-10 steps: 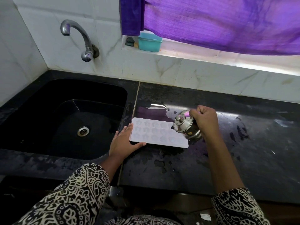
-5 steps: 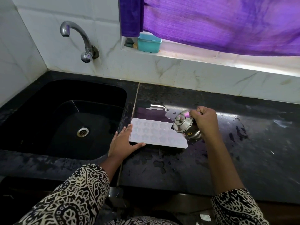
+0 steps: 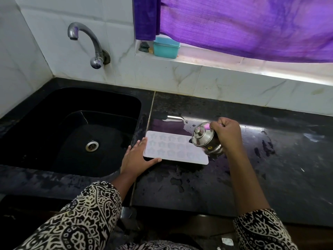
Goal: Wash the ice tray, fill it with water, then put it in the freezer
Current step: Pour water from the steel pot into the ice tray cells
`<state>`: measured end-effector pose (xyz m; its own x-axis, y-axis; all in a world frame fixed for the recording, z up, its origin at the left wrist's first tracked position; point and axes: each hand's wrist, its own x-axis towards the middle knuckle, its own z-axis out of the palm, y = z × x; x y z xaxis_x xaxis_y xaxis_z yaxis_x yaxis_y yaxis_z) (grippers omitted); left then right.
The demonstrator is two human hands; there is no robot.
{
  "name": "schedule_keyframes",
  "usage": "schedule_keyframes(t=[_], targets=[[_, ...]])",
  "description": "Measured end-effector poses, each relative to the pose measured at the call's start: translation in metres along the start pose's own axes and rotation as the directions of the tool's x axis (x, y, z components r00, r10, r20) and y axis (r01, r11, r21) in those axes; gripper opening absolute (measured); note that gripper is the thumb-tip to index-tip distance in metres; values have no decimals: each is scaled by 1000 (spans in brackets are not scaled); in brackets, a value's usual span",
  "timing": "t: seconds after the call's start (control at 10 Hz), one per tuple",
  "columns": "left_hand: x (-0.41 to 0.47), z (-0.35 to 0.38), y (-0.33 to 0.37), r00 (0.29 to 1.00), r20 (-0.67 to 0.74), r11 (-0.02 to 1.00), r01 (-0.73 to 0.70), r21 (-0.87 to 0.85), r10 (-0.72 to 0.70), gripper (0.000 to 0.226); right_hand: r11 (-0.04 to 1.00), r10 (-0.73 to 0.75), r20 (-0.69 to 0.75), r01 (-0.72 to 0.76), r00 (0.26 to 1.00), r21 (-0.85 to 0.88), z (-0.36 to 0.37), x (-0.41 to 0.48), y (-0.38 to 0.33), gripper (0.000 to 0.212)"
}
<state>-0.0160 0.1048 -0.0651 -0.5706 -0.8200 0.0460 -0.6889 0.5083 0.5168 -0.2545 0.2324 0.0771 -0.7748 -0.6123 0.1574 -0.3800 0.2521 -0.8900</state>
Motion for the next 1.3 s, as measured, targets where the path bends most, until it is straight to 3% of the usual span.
schedule_keyframes(t=[0.3, 0.8, 1.0, 1.3], targets=[[1, 2, -1, 1000, -6, 1000, 8, 3, -8, 104, 960, 208, -28, -198, 978, 197, -2, -2, 3, 29], [1, 1, -2, 1000, -4, 1000, 5, 0, -5, 104, 1000, 4, -21, -5, 1000, -23, 3, -8, 0, 37], [1, 2, -1, 1000, -6, 1000, 9, 4, -9, 105, 1000, -7, -16, 7, 1000, -11, 3, -9, -2, 38], [1, 0, 0, 1000, -4, 1000, 5, -3, -5, 104, 939, 201, -72, -171, 977, 298, -9, -7, 4, 36]])
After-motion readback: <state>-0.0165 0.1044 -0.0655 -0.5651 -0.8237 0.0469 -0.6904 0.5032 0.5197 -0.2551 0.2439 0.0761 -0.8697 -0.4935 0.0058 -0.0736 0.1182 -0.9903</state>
